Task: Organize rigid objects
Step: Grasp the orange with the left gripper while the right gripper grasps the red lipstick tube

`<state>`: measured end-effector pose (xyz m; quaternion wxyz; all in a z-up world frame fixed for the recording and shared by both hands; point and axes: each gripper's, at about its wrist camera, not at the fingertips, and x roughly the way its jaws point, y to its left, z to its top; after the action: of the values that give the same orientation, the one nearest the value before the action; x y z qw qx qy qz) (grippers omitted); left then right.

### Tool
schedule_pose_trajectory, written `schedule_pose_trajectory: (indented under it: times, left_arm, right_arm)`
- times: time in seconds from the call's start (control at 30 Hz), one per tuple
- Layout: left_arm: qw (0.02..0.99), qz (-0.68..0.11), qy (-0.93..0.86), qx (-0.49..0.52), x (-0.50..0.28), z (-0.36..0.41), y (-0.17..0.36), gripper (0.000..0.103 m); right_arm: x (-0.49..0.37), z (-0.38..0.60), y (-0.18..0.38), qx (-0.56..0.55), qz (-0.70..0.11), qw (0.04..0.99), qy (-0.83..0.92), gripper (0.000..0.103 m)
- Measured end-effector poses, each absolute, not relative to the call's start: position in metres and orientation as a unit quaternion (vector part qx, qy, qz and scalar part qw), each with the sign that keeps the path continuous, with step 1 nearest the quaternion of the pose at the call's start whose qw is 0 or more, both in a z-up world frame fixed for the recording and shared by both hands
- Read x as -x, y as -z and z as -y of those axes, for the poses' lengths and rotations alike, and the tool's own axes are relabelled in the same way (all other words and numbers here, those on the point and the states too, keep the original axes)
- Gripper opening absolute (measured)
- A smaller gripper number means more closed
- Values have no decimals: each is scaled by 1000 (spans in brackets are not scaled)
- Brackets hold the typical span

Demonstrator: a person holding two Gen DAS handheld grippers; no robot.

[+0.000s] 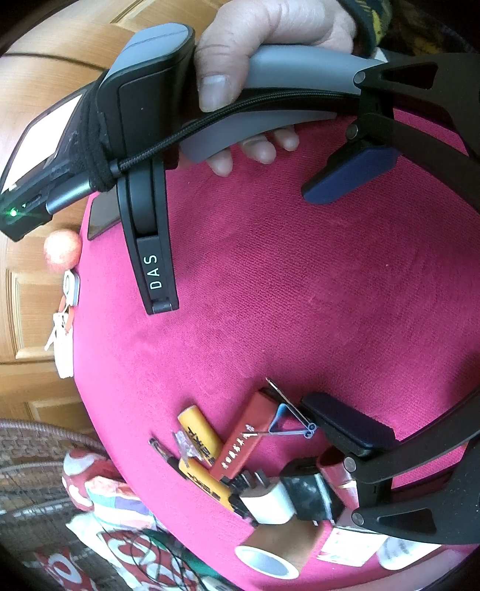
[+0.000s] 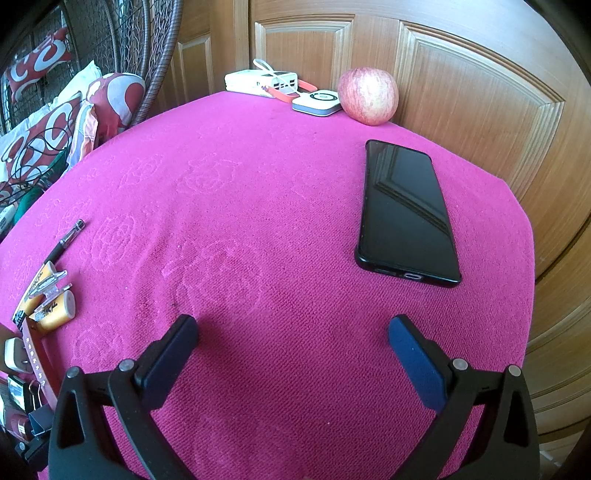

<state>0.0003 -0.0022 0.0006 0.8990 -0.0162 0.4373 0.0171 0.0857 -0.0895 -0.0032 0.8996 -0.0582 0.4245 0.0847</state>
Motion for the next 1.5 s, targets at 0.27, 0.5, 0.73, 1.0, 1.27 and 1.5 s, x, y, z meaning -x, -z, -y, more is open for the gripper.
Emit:
schedule_pose_trajectory:
  times: [0.27, 0.5, 0.73, 1.0, 1.27, 1.5]
  left_arm:
    - [946, -322, 14, 40, 60, -2, -71, 103]
    - [959, -229, -102, 134, 151, -111, -105, 103]
    - [927, -299, -130, 186, 184, -131, -58, 103]
    - [911, -390, -34, 128, 139, -66, -15, 87]
    - [897, -427, -45, 102, 104, -47, 0, 59]
    - [898, -416, -58, 129, 121, -58, 2, 41]
  right_arm:
    - [-74, 114, -22, 0, -379, 914, -142, 103]
    - [-38, 121, -82, -53, -272, 923, -266, 103]
    - [2, 66, -55, 70, -290, 867, -400, 103]
    - [8, 59, -41, 106, -309, 837, -438, 103]
    - [24, 40, -42, 132, -296, 803, -499, 102]
    - [45, 7, -36, 175, -296, 771, -537, 98]
